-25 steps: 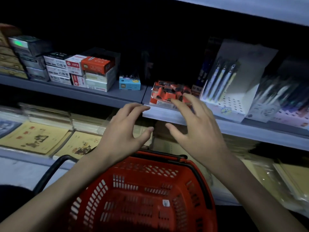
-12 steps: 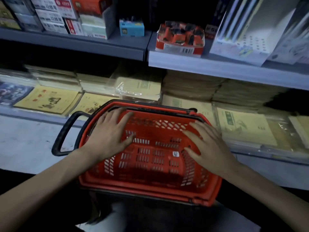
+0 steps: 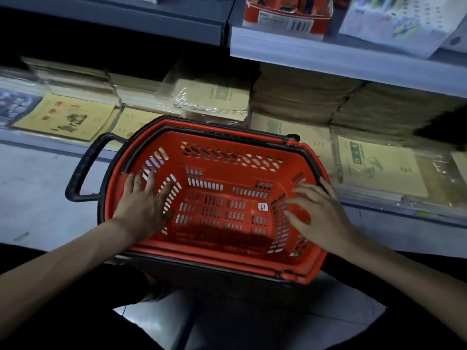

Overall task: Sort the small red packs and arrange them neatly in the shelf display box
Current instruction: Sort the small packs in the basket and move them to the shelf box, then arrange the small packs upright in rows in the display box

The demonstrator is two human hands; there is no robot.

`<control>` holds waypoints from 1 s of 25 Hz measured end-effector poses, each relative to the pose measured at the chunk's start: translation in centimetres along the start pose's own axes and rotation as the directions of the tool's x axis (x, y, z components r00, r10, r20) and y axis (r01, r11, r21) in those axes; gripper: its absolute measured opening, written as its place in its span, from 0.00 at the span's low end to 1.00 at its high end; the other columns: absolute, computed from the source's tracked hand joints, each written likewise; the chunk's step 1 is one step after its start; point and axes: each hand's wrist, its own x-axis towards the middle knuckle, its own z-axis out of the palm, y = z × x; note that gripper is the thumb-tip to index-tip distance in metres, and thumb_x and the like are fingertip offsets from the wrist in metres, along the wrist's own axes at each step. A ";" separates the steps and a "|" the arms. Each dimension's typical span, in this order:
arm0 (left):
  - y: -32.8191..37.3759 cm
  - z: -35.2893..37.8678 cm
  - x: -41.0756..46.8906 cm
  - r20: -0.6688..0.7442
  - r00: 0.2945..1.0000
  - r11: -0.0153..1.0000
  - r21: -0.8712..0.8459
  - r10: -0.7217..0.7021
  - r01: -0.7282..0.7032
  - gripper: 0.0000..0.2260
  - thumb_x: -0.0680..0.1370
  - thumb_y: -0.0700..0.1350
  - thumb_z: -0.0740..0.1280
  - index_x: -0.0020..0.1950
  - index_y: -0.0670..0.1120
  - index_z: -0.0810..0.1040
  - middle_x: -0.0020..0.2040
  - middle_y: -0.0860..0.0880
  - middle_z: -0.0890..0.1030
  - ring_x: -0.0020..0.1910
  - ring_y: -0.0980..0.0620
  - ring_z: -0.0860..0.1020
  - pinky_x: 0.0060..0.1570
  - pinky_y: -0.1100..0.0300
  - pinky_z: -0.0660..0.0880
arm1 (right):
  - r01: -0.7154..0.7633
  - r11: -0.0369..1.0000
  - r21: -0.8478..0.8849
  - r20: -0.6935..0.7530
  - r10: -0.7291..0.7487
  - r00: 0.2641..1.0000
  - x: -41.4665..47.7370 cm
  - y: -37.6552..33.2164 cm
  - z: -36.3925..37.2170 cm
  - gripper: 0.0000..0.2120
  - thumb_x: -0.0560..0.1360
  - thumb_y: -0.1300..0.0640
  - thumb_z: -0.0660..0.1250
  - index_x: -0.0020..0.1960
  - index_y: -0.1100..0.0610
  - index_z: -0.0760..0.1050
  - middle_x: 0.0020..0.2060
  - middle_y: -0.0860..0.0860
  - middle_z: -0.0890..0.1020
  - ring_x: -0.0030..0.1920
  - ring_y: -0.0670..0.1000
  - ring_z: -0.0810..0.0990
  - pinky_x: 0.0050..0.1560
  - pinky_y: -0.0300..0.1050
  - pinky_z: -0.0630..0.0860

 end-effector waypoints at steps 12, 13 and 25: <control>-8.6 1.5 -2.5 -0.207 0.954 0.866 -0.492 -0.218 0.091 0.35 0.78 0.72 0.47 0.76 0.53 0.71 0.74 0.41 0.73 0.77 0.41 0.67 0.78 0.36 0.52 | 0.320 0.944 0.082 -0.014 -0.320 0.947 7.2 -9.7 2.6 0.17 0.78 0.42 0.62 0.52 0.50 0.85 0.50 0.46 0.84 0.57 0.49 0.82 0.77 0.64 0.56; -7.5 0.9 -3.5 -0.252 0.946 0.845 -0.533 -0.201 0.038 0.34 0.79 0.72 0.48 0.74 0.54 0.73 0.72 0.44 0.75 0.75 0.42 0.70 0.78 0.36 0.55 | 0.303 0.949 0.083 -0.043 -0.300 0.953 7.8 -11.3 3.1 0.17 0.78 0.43 0.62 0.50 0.50 0.85 0.48 0.46 0.84 0.54 0.49 0.82 0.78 0.62 0.57; -6.1 1.5 -8.2 -0.311 0.945 0.917 -0.398 -0.104 -0.030 0.26 0.78 0.62 0.50 0.64 0.50 0.77 0.54 0.48 0.81 0.52 0.40 0.82 0.50 0.49 0.75 | 0.451 0.829 0.331 -0.115 -0.439 0.891 18.2 -25.4 6.6 0.11 0.79 0.58 0.64 0.57 0.58 0.82 0.54 0.53 0.82 0.59 0.55 0.79 0.70 0.56 0.70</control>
